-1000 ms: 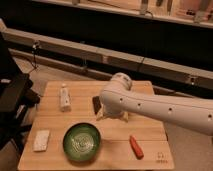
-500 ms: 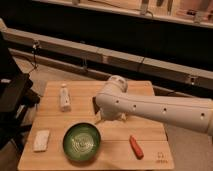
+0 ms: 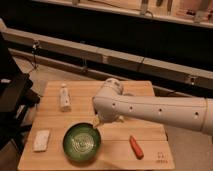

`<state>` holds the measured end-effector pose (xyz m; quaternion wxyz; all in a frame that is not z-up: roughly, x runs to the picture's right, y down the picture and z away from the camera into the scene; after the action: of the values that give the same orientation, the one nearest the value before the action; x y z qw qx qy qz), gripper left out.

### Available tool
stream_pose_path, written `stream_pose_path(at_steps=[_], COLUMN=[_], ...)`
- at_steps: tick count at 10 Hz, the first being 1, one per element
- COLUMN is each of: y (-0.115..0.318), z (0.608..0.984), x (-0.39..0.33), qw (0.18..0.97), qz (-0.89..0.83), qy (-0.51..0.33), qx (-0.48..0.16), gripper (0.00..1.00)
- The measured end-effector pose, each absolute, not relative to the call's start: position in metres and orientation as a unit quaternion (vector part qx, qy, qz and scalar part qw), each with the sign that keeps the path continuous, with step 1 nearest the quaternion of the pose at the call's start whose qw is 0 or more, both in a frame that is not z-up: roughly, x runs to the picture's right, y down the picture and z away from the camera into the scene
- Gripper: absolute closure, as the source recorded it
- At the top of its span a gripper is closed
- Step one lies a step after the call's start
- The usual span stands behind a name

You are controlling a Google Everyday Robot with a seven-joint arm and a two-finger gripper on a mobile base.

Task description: Pick up the ceramic bowl

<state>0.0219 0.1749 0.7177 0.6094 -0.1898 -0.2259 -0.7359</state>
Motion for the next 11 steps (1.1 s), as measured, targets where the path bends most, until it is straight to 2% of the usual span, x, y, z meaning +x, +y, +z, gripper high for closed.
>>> stream_pose_path(at_steps=[11], y=[0.208], z=[0.737], x=[0.011], qw=[0.565], qz=[-0.767], qy=[-0.250], qx=[-0.173], gripper=[0.20])
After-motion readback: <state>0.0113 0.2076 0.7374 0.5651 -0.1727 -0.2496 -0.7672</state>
